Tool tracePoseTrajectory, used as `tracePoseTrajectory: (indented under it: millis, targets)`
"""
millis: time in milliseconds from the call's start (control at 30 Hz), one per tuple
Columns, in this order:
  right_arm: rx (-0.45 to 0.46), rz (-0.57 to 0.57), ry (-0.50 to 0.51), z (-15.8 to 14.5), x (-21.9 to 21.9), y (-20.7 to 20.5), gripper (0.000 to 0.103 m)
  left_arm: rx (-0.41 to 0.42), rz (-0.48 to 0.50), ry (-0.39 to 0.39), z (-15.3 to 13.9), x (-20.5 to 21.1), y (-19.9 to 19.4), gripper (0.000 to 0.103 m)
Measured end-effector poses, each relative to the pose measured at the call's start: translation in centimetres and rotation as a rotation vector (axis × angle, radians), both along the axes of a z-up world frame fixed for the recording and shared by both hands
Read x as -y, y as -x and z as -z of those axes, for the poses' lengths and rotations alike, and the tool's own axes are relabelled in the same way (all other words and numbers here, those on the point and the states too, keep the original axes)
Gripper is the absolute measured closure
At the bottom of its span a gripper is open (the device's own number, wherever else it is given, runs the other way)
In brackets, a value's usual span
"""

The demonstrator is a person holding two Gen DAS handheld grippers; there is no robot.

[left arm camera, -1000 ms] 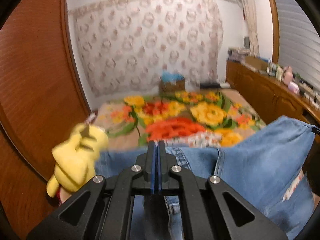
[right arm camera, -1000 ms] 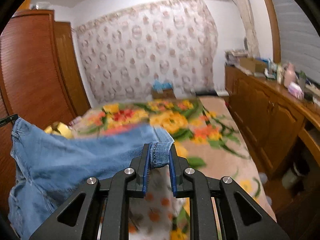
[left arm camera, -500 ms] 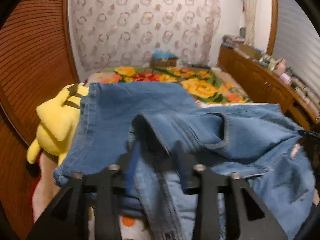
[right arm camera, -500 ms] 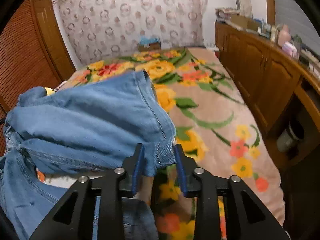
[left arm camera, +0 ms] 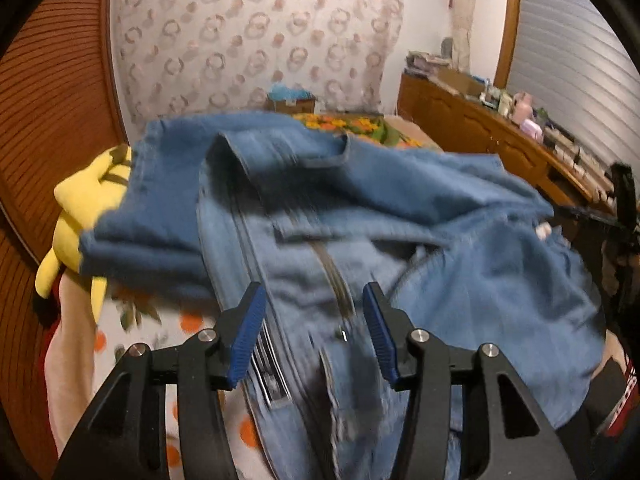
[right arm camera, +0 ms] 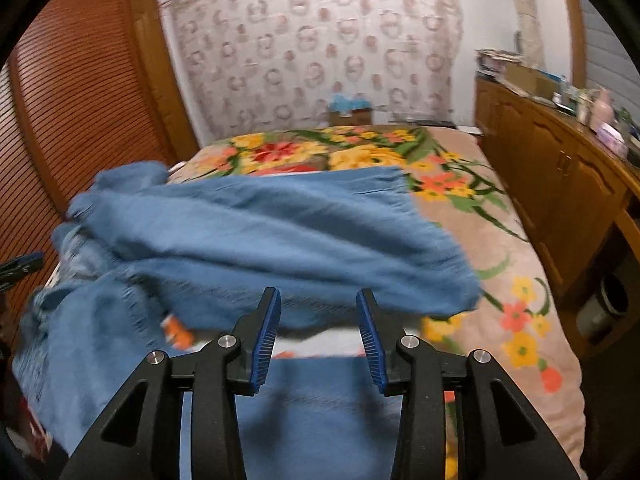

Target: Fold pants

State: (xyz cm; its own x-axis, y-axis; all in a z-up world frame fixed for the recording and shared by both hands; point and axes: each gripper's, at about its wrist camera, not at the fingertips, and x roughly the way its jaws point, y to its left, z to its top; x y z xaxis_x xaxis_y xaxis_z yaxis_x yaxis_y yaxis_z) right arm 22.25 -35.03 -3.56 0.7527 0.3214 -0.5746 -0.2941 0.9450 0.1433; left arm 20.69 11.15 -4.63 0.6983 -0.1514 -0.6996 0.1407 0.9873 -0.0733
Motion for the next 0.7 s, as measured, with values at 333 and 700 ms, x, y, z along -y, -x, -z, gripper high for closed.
tracePoseTrajectory:
  millis: [333,700]
  targets:
    - [-0.019,-0.082,0.017,1.6,-2.1,1.2,0.050,-0.049,0.022,0.007,1.9,1.3,2.4,0.052]
    - [-0.056,-0.072,0.026,1.5,-2.7,3.1,0.050,-0.091,0.021,0.031,3.0,2.1,4.2,0.054]
